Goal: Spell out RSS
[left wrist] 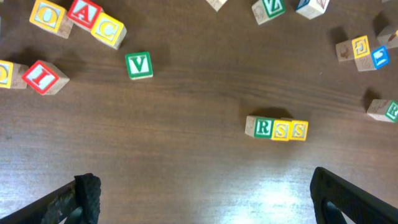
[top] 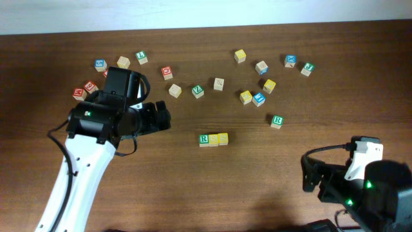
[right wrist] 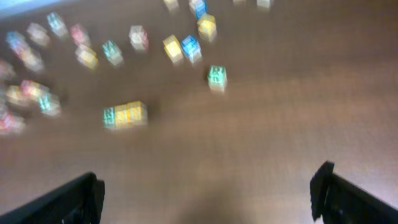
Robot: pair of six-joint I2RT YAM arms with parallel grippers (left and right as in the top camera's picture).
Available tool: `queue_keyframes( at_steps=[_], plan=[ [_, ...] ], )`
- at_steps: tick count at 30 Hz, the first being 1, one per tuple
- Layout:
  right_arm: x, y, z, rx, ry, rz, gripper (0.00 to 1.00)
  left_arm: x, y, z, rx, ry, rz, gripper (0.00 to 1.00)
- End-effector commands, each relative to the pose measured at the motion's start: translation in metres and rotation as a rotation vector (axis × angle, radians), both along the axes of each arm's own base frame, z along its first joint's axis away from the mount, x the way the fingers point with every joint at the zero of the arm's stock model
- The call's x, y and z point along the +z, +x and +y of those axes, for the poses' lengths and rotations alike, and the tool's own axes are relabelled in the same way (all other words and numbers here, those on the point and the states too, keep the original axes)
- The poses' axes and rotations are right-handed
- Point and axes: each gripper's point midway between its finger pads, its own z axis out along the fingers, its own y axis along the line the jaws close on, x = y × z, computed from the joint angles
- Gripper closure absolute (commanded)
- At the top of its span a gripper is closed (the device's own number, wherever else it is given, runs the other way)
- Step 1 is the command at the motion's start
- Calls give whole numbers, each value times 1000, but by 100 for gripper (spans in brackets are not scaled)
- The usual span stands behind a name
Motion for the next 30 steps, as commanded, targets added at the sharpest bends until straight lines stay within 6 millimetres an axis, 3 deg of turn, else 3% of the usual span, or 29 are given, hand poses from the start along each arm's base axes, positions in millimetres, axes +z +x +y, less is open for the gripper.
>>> queue_keyframes(
  at_steps=[1, 6, 14, 23, 30],
  plan=[
    [-22, -1, -9, -7, -44, -89, 2, 6, 2, 3, 2, 9, -22, 1],
    [-40, 12, -8, 9, -59, -264, 2, 6, 2, 3, 2, 9, -22, 1],
    [-89, 37, -10, -9, -75, -415, 2, 6, 2, 3, 2, 9, -22, 1],
    [-99, 61, 0, 98, -202, -587, 2, 6, 2, 3, 2, 9, -22, 1],
    [-114, 72, -14, 44, -256, -608, 2, 6, 2, 3, 3, 9, -22, 1]
  ],
)
